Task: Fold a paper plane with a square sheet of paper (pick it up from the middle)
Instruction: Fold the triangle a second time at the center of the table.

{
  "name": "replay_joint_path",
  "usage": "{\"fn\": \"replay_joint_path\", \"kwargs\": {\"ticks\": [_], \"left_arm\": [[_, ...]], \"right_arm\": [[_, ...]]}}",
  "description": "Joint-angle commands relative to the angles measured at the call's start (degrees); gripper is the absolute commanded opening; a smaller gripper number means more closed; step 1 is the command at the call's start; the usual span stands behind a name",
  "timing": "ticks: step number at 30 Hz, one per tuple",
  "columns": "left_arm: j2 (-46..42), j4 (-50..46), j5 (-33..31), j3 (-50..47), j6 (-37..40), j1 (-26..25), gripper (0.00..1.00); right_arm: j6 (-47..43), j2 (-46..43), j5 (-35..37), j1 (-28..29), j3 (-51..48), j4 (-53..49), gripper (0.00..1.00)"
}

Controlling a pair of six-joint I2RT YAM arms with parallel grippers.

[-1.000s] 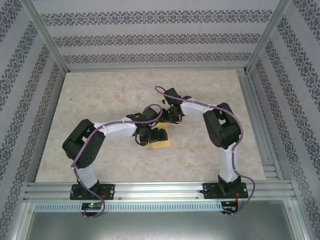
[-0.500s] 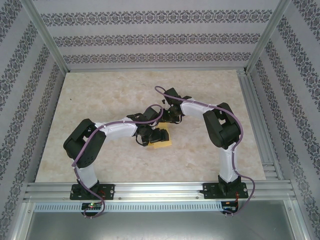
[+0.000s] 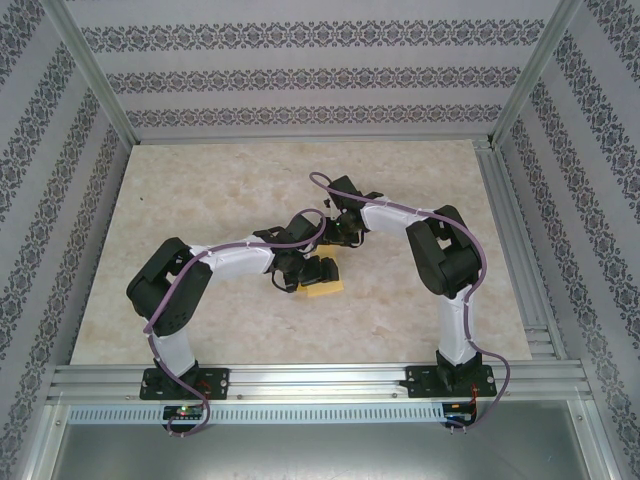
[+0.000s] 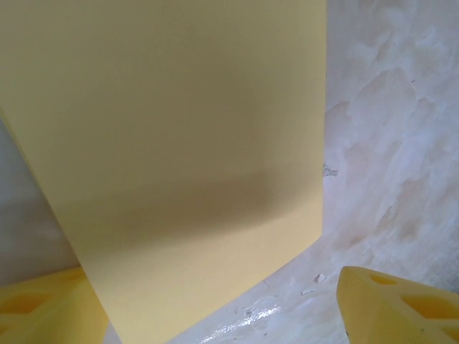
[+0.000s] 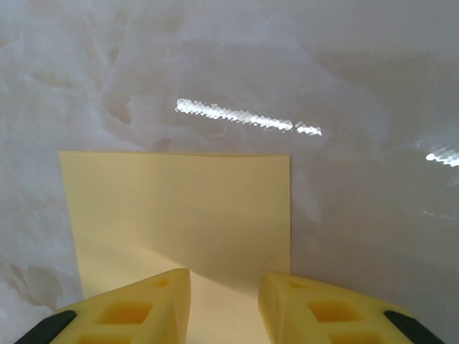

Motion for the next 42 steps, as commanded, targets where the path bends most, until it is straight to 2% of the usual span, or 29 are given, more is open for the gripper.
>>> {"fn": "replay_joint_path", "kwargs": {"ticks": [1, 15, 20, 25, 33, 42], "left_arm": [[-1.0, 2.8, 0.7, -1.2, -1.6, -0.9, 0.80], [-3.7, 2.5, -3.1, -1.1, -0.8, -0.8, 0.52], [-3.1, 0.2, -6.2, -0.6, -0.7, -0.7, 0.38], [-4.4, -1.9, -8.8, -2.0, -0.3, -0.6, 0.31], [-5.5, -1.0, -8.4, -4.8, -0.5, -0.2, 0.23], [-5.7, -0.6, -8.3, -5.8, 0.3, 0.2, 0.14]], "right_arm": [[0.0, 5.3, 4.2, -0.8, -3.5, -2.5, 0.36], [0.1, 4.4, 3.1, -0.8, -3.6, -2.2, 0.35], [0.7, 2.6, 1.8, -0.8, -3.9, -1.9, 0.35], [2.2, 0.1, -0.2, -0.8, -5.3, -0.8, 0.36], [4.8, -6.7, -4.0, -0.7, -7.1, 1.0, 0.36], [5.2, -9.8, -4.5, -0.6, -10.0, 1.0, 0.33]]}}
